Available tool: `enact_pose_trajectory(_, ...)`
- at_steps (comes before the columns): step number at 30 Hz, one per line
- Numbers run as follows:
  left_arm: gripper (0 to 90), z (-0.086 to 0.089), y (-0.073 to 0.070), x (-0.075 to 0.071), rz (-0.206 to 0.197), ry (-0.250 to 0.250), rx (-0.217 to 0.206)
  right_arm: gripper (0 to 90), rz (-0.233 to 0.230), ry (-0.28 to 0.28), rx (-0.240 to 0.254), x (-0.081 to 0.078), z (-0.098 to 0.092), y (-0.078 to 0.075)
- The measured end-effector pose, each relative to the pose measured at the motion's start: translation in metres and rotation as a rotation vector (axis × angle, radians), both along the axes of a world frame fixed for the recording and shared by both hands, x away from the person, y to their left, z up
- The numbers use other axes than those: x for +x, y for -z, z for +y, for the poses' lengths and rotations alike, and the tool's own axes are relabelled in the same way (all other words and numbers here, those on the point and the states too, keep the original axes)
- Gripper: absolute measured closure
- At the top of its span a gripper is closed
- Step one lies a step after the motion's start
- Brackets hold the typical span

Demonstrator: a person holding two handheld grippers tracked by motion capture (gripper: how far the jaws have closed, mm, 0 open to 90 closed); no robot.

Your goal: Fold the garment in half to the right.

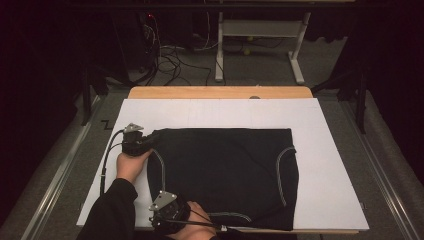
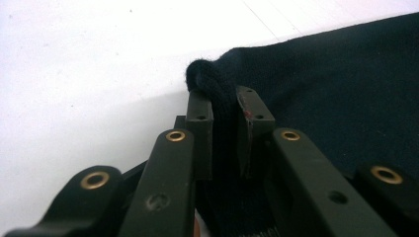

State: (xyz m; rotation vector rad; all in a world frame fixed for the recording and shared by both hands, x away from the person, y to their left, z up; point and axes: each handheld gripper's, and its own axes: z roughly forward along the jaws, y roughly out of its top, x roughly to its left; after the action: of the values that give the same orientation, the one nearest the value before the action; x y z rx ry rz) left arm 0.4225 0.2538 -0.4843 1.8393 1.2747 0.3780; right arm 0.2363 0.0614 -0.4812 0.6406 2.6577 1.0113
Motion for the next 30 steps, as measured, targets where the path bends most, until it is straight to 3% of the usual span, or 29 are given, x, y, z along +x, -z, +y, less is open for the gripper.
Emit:
enact_pose_trajectory(6, 74.7, 0.0, 0.0, 0.0, 0.003, -0.004, -0.002, 42.0, -0.006, 0.011, -0.001, 0.002, -0.002, -0.001)
enact_pose_trajectory(17, 74.7, 0.0, 0.0, 0.001, 0.006, -0.006, -0.002, 71.0, -0.023, 0.046, -0.012, 0.009, -0.008, -0.004)
enact_pose_trajectory(23, 74.7, 0.001, 0.0, 0.001, 0.014, -0.008, -0.008, 75.8, -0.035, 0.045, -0.011, 0.01, -0.01, -0.006)
enact_pose_trajectory(26, 74.8, 0.001, 0.0, 0.002, 0.02, -0.024, -0.006, 76.3, -0.061, 0.041, 0.009, 0.01, -0.014, -0.008)
enact_pose_trajectory(30, 75.3, -0.004, 0.0, 0.002, 0.022, -0.053, 0.046, 76.6, -0.091, 0.046, 0.065, 0.008, -0.021, -0.015)
